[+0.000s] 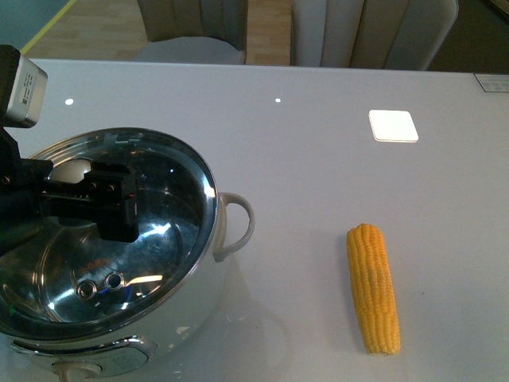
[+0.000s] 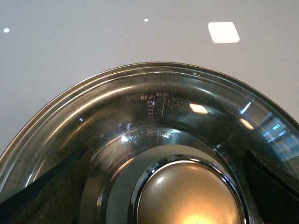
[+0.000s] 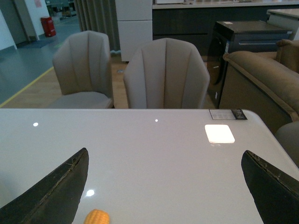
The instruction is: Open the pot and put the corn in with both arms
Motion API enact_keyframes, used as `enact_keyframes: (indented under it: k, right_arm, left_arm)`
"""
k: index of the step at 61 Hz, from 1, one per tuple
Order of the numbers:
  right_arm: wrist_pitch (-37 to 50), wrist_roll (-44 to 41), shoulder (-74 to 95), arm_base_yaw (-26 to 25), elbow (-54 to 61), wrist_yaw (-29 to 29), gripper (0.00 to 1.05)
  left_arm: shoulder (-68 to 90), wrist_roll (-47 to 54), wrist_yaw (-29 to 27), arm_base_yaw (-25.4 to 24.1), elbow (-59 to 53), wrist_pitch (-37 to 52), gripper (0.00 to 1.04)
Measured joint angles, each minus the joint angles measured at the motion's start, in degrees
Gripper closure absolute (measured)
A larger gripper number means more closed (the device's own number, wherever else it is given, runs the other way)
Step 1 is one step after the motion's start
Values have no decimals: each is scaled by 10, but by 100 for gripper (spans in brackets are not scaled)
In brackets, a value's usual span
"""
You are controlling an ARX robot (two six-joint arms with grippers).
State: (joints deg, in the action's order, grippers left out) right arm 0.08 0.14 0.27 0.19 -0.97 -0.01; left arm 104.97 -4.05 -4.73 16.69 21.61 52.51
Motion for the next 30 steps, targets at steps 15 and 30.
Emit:
enact_keyframes:
  k: [15,30]
  right_arm:
    - [0,0,0,0,0,0,9]
    - [0,0,0,0,0,0,9]
  left_arm:
    - [10,2,-2,8,12,-4,46]
    - [8,10,-13,10,12,-3,63]
